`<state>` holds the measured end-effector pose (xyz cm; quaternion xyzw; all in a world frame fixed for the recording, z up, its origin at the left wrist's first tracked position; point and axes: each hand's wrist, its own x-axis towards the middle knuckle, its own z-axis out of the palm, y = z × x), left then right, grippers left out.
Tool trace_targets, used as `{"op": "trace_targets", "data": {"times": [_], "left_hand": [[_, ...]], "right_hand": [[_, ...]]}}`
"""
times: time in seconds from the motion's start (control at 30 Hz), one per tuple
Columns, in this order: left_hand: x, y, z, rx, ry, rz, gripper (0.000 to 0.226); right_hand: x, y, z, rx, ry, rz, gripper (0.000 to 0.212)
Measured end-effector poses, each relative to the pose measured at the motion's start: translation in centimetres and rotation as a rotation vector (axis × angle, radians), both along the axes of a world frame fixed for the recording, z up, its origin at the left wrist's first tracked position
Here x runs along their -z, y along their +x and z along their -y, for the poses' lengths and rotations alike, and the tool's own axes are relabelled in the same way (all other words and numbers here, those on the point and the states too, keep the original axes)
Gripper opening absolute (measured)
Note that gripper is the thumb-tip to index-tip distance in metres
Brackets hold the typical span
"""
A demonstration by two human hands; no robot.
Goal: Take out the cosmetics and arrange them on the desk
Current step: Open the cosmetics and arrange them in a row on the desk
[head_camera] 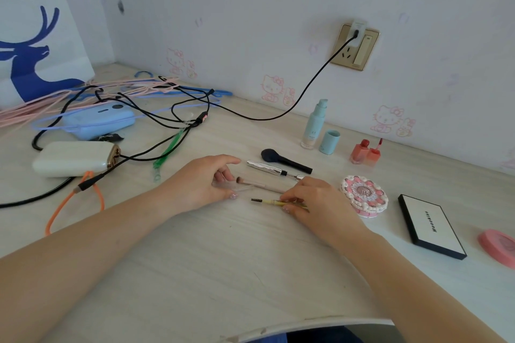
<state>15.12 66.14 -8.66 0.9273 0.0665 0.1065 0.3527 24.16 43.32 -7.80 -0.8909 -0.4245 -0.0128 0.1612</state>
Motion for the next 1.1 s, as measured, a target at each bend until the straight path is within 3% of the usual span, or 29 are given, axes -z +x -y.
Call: {"op": "trace_targets", "data": {"times": [0.83,1.1], "left_hand": [[-0.9,0.6,2.0,0.067,0.100,0.126,0.054],[-2.8,5.2,7.9,0.180,0.077,0.097,0.050]], "right_hand": [[-0.3,-0.2,1.2,0.012,0.065,-0.003,0.024],[-2.6,2.2,6.8,0.193,0.158,0.037,0.026]]}}
